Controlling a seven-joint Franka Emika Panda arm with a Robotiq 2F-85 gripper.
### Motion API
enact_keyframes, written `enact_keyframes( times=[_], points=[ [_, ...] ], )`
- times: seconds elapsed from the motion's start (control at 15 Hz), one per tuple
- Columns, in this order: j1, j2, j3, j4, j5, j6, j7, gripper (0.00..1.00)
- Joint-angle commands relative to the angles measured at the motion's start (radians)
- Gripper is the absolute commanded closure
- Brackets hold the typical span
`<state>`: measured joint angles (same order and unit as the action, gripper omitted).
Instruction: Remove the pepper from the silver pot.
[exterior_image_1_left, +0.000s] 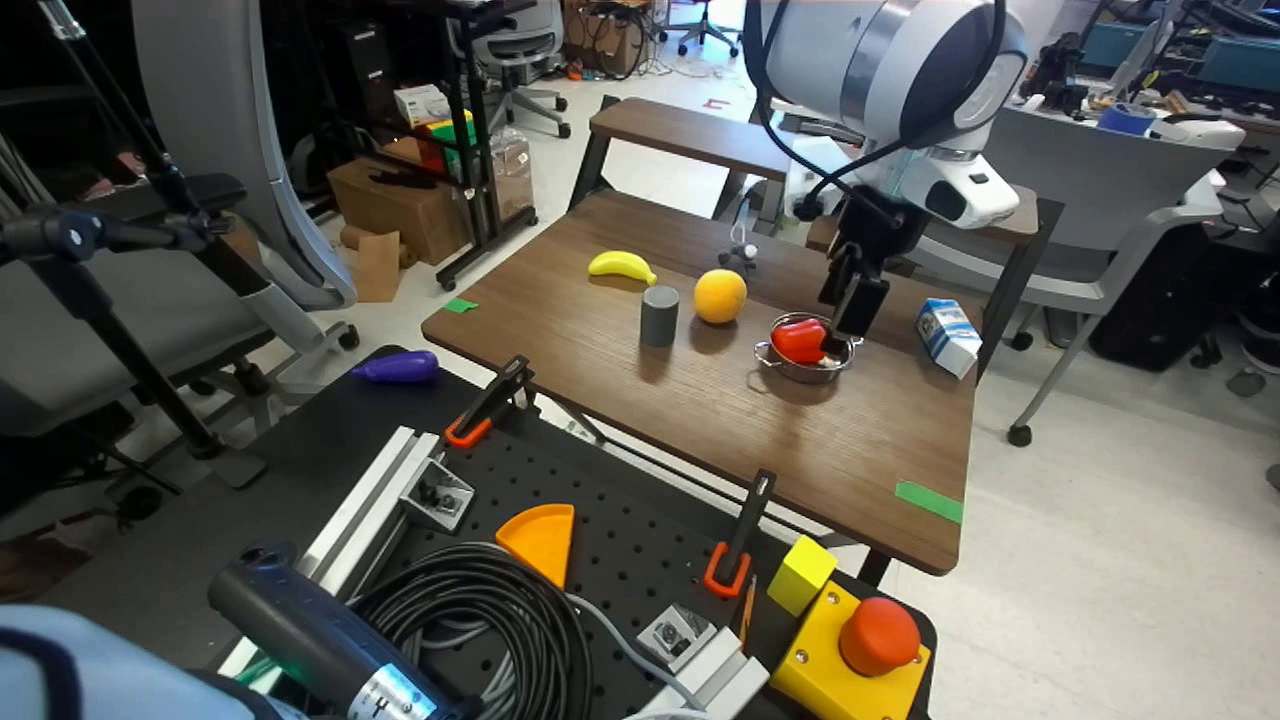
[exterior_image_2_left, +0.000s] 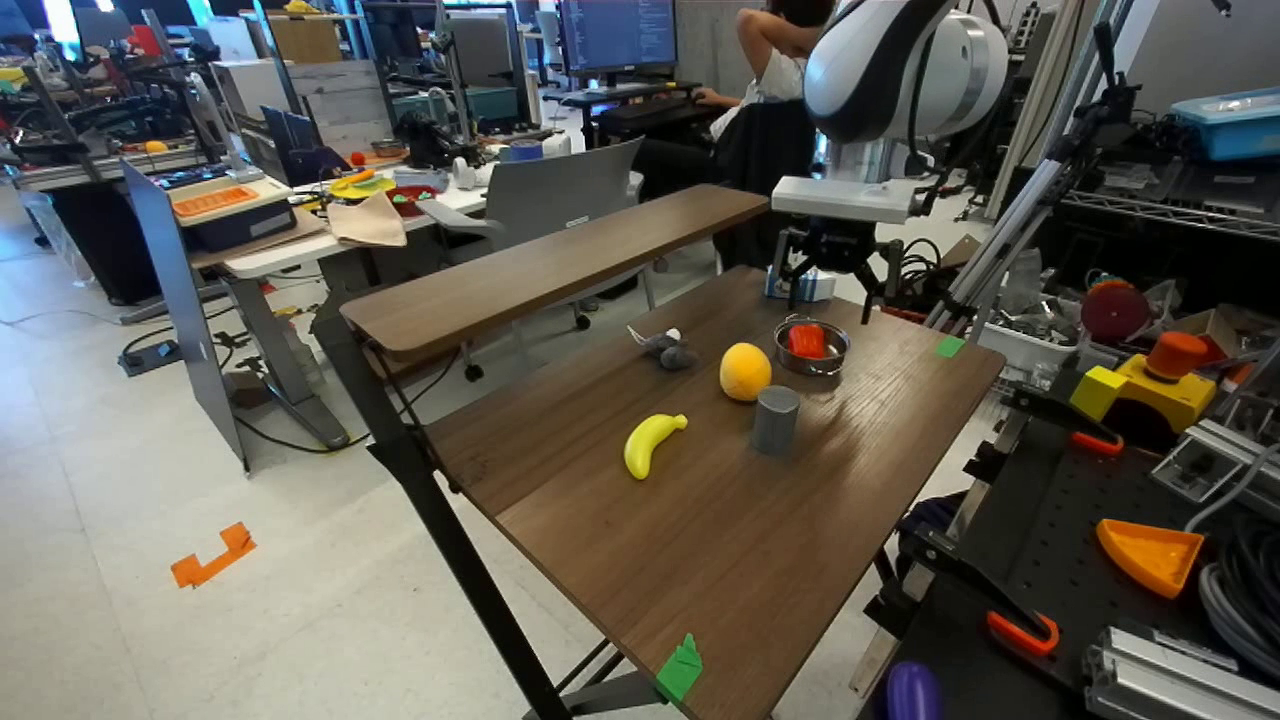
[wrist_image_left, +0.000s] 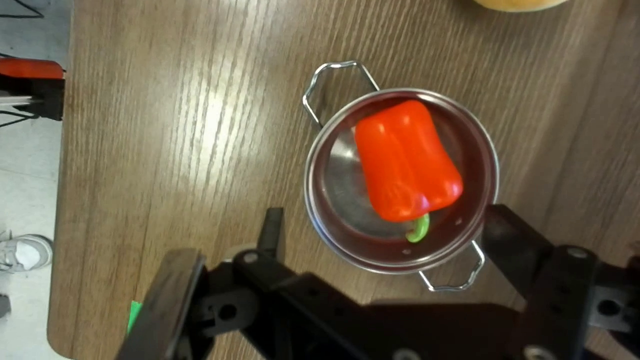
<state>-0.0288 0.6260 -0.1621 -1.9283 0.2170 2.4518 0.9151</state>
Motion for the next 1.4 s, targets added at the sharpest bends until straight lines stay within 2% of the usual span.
enact_keyframes(
  times=[0.0,0.47,1.33],
  points=[
    [0.034,0.037,-0.017,0.047,-0.035,-0.026,0.029,0.00],
    [0.066,0.065,-0.019,0.059,-0.045,-0.014,0.034,0.00],
    [0.059,0.108,-0.029,0.087,-0.036,-0.017,0.040,0.00]
  ],
)
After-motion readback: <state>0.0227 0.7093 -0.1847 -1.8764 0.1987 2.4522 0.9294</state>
